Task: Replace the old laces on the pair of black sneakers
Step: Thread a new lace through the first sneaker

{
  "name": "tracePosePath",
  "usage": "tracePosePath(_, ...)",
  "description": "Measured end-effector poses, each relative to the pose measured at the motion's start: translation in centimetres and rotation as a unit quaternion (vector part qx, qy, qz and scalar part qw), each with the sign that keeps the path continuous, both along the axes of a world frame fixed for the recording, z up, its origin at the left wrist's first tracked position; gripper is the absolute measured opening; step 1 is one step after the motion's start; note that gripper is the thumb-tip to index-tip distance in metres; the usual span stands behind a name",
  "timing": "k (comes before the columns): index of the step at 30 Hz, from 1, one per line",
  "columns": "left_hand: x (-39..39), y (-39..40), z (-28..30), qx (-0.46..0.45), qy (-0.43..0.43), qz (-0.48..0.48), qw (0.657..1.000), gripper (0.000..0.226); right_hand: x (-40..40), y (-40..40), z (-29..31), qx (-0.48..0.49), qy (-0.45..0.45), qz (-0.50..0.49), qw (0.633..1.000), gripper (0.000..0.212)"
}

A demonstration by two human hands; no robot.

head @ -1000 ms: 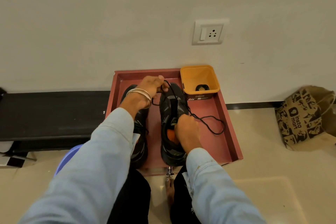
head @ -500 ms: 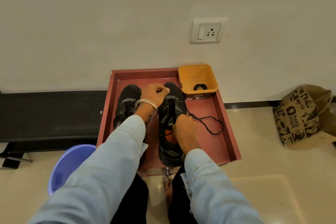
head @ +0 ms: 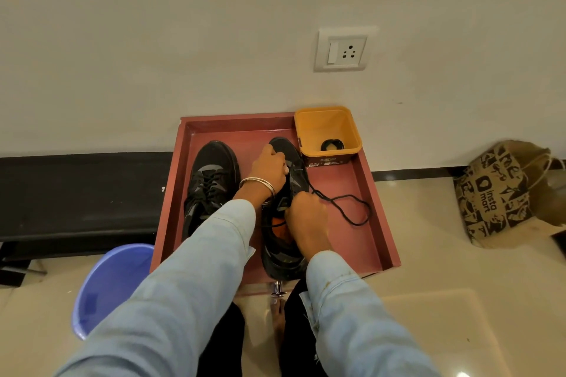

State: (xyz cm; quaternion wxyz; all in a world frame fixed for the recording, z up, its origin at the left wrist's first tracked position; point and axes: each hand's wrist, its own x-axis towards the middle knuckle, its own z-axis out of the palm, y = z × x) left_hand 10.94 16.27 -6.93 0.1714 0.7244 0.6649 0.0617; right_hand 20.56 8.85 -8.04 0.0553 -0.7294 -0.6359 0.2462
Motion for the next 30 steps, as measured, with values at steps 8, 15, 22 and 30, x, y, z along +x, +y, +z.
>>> tracePosePath(8,0.1,0.3,-1.5,-0.069,-0.343,0.261,0.900,0.019,0.1,0.1,0.2,0.001,-0.009,0.012,1.000,0.021)
tracePosePath(15,-1.4,-0.5,-2.2,-0.074,-0.538,0.389,0.744,0.034,0.0,0.1,0.5,-0.008,-0.027,0.019,0.999,0.022)
tracePosePath(22,-1.7,-1.9,-1.1,0.025,-0.459,0.306,0.834,0.014,5.0,0.7,2.1,-0.177,0.344,-0.117,0.915,0.047)
tracePosePath(30,-0.1,-1.4,0.9,-0.026,-0.568,0.315,0.760,0.044,6.1,3.5,-1.3,-0.022,-0.059,0.016,0.998,0.032)
